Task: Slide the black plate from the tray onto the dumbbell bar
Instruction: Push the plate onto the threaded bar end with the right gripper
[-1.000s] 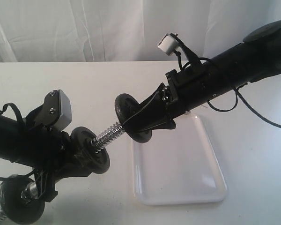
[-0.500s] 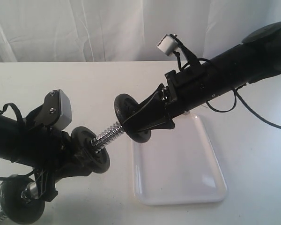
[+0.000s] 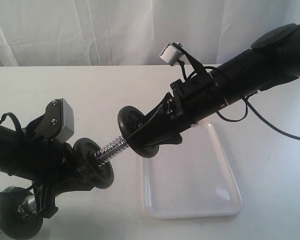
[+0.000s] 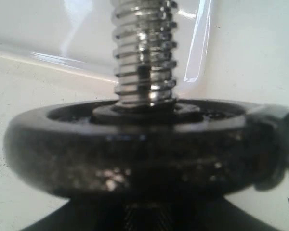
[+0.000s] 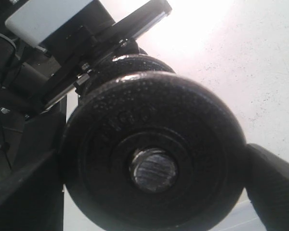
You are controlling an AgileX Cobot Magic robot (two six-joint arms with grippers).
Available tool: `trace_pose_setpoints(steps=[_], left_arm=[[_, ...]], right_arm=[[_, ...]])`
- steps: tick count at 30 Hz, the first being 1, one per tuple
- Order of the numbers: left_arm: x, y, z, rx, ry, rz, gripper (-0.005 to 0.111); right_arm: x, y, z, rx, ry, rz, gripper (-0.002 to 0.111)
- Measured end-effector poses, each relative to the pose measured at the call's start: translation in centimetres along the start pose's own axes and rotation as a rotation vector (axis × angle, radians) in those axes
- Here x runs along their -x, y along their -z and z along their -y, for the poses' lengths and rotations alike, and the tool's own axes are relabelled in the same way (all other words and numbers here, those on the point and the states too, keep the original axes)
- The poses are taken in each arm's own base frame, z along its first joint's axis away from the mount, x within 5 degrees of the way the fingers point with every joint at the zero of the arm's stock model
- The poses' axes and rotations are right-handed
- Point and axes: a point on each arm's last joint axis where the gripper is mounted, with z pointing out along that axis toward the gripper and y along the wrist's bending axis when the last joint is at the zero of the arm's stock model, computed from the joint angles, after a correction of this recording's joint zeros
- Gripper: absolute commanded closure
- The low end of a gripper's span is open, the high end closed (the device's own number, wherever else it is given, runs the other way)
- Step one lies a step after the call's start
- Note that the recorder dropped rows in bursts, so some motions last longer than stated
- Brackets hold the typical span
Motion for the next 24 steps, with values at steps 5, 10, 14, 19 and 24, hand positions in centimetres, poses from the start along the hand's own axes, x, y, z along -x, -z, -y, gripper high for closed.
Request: trace_pose_setpoints(steps=[5, 10, 14, 19, 24], left_arm=[[-0.04, -0.03, 0.03, 0.002, -0.011, 0.005, 0.107], [-0.06, -0.04, 0.04, 0.006, -0.031, 0.015, 0.107], [0.01, -0.04, 0.01, 0.009, -0.041, 0.022, 0.107], [0.06, 0.0, -0.06, 0.015, -0.054, 0.03, 0.107], [0.14, 0.02, -0.15, 0.022, -0.066, 0.042, 0.107]], right_arm=[[-0.02, 0.0, 0.01, -0.001, 0.001, -0.002, 0.108], [-0.02, 0.0, 0.01, -0.001, 0.017, -0.002, 0.108], [-0.02, 0.0, -0.01, 0.001, 0.021, -0.002, 0.108], [0.06, 0.0, -0.02, 0.002, 0.034, 0.007, 0.108], [0.08, 0.0, 0.0, 0.0, 0.039, 0.009, 0.108]])
